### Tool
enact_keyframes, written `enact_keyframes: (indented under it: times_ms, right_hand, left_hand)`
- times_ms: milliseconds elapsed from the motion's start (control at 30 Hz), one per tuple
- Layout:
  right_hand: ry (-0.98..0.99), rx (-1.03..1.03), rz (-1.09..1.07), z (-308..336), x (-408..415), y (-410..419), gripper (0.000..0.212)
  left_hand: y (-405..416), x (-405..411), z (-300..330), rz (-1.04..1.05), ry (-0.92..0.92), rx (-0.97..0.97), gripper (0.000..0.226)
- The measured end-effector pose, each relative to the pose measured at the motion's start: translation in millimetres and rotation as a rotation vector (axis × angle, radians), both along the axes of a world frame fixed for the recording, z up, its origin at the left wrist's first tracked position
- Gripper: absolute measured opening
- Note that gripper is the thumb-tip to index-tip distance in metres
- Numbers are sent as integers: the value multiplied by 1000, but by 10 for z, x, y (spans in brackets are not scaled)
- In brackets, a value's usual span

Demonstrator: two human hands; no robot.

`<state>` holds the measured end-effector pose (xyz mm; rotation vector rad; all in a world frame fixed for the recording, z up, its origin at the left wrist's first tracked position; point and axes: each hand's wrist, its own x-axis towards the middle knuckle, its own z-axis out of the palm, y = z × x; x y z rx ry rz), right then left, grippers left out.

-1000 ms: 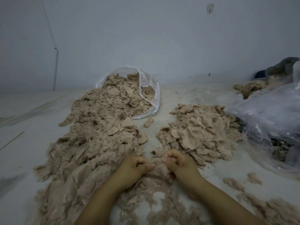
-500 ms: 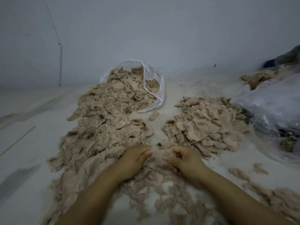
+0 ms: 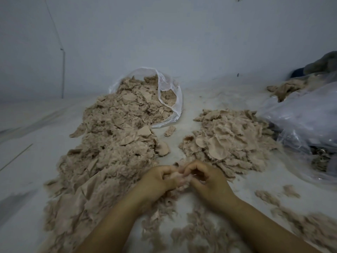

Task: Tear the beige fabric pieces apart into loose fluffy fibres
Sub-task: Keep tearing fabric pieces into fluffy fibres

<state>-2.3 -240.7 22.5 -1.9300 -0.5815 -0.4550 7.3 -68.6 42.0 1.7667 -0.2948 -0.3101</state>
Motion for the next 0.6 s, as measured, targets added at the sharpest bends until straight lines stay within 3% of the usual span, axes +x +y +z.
enact_keyframes:
  times_ms: [33,100,200,267,333,600]
  right_hand:
    - [71,96,17,14,-7,-4,39]
    - [219,329,57,24,1,-12,38]
    - [493,597,136,53,-13,-10,10]
    - [633,556,182,36,-34,19,30]
    - [655,488,190,33,-53,68,27]
    - [833,364,351,65,-48,-30,27]
  left_hand:
    - [-11,-20,-6,55,-13,-21,2]
    - [5,-24,-69,129,-10,-106,13]
    - [42,-61,-104,92,15,-202,14]
    - [27,-82,-123,79,22,-217,23]
    - [-11,-78,-159,110,43,-286,32]
    - [1,-42,-108,365,26,-543,28]
